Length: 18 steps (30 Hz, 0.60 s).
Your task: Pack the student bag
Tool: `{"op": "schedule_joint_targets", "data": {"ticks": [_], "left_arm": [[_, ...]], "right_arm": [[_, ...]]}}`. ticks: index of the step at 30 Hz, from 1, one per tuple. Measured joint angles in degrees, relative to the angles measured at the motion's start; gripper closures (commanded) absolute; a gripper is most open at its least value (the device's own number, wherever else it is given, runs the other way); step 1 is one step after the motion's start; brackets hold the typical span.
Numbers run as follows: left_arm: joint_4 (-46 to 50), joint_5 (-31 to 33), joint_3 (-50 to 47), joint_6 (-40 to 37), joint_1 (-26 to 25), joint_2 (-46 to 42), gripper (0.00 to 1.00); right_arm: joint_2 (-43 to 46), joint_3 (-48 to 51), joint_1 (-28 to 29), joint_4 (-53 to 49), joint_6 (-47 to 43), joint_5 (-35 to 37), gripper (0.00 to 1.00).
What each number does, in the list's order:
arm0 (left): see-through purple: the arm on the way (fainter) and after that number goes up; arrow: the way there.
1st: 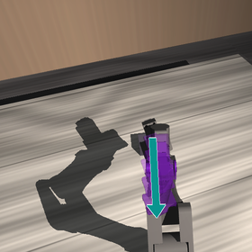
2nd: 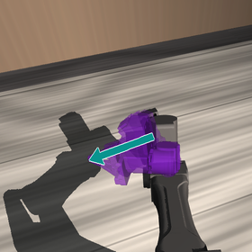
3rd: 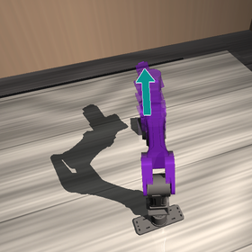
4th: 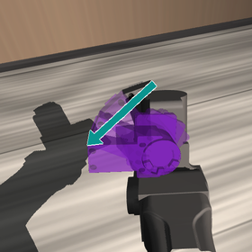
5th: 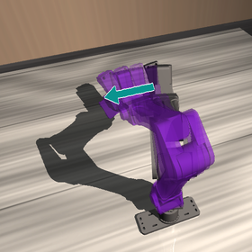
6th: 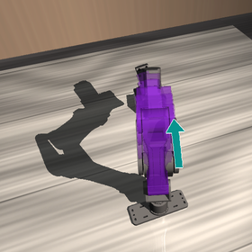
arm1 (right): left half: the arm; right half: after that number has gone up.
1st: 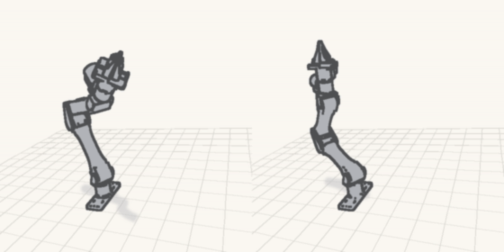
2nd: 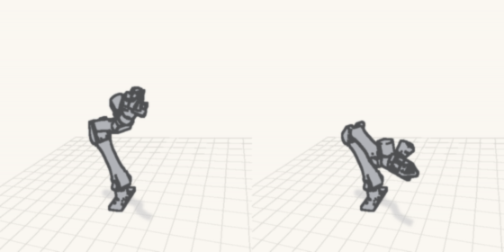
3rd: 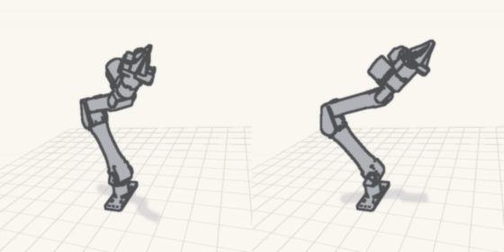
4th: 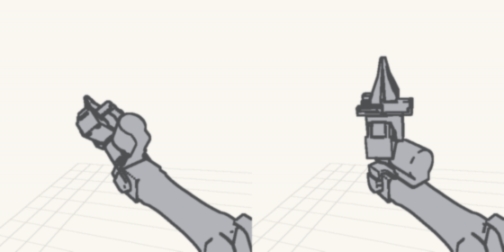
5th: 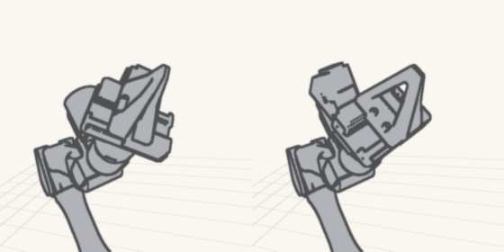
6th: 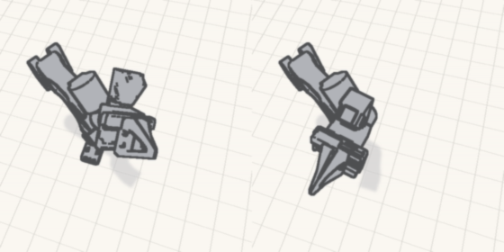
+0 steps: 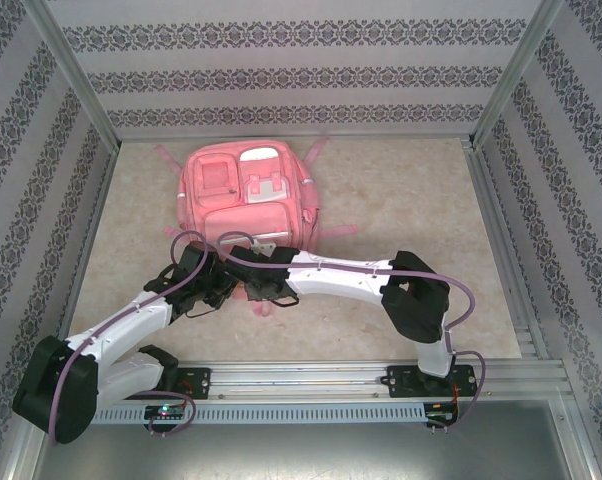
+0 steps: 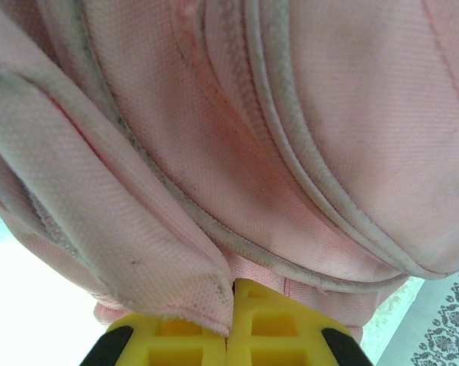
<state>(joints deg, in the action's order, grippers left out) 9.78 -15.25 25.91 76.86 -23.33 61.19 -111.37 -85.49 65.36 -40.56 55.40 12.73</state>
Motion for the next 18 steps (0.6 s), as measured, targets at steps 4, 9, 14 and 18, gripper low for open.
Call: {"op": "schedule_joint_targets", "data": {"ticks": [4,9,14,18], "left_arm": [[-0.4,0.0,-0.1,0.0,-0.2,0.2,1.0],[-0.5,0.0,-0.1,0.0,-0.2,0.3,1.0],[-0.7,0.0,-0.1,0.0,-0.2,0.4,1.0],[-0.8,-0.1,-0.1,0.0,-0.3,0.4,1.0]], "right_arm": [[0.0,0.2,0.0,-0.1,0.0,0.4,0.66],[0.2,1.6,0.0,0.9,0.0,0.6,0.69],[1.8,3.4,-0.1,1.4,0.0,1.4,0.72],[2.5,4.2,-0.5,1.5,0.0,1.6,0.75]]}}
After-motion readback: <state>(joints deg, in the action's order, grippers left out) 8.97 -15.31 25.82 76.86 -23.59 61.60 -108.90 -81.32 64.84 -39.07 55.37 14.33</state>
